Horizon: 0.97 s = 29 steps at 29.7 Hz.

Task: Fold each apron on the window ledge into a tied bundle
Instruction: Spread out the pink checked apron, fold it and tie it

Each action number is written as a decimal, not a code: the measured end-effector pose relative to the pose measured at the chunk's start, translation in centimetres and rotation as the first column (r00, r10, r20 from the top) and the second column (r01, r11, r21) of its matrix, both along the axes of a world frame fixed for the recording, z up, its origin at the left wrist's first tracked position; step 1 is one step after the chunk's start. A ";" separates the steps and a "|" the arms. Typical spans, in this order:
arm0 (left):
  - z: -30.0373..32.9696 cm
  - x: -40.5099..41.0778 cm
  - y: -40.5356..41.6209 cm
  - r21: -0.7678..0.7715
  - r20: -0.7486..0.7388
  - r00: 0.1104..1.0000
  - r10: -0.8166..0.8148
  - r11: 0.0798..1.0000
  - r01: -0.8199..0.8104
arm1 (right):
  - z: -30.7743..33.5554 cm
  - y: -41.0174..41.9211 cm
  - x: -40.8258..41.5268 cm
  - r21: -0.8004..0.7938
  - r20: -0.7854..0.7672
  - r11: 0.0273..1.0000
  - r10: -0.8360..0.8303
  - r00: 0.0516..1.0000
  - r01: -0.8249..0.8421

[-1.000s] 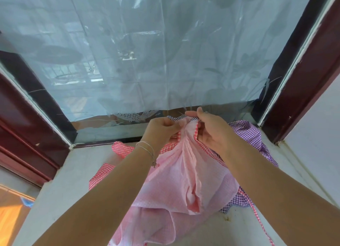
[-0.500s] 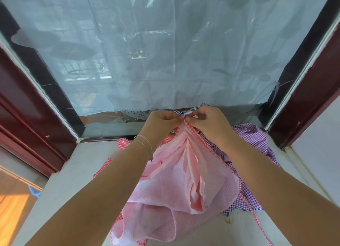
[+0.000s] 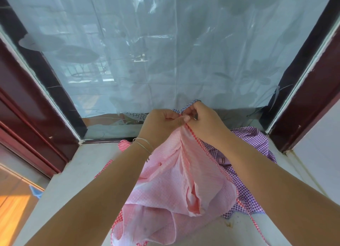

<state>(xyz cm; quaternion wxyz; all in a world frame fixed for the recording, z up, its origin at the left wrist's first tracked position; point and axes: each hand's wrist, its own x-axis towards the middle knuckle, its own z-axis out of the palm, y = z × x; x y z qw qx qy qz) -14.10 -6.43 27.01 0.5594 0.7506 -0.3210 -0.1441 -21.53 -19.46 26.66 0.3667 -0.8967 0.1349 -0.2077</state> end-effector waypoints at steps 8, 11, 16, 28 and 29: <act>0.5 1.4 0.3 -0.017 0.006 0.997 -0.071 0.997 0.071 | 1.4 -0.5 0.1 0.361 -0.062 0.930 0.103 0.993 -0.074; 1.6 1.8 -0.1 0.045 0.053 0.996 -0.070 0.997 0.068 | 1.0 -1.1 0.1 0.459 -0.116 0.879 0.202 0.973 -0.127; 6.7 5.7 -0.8 -0.034 0.166 0.980 0.112 0.994 -0.107 | 1.8 -2.8 0.6 0.155 -0.280 0.963 0.258 0.925 -0.222; 8.7 15.4 0.8 -0.040 0.240 0.853 0.464 0.882 -0.469 | 7.2 -5.0 -0.2 -0.561 -0.346 0.807 -0.027 0.938 -0.184; 8.3 15.1 0.9 -0.018 0.226 0.856 0.464 0.881 -0.473 | 8.3 -5.4 -0.4 -0.612 -0.227 0.788 -0.091 0.970 -0.070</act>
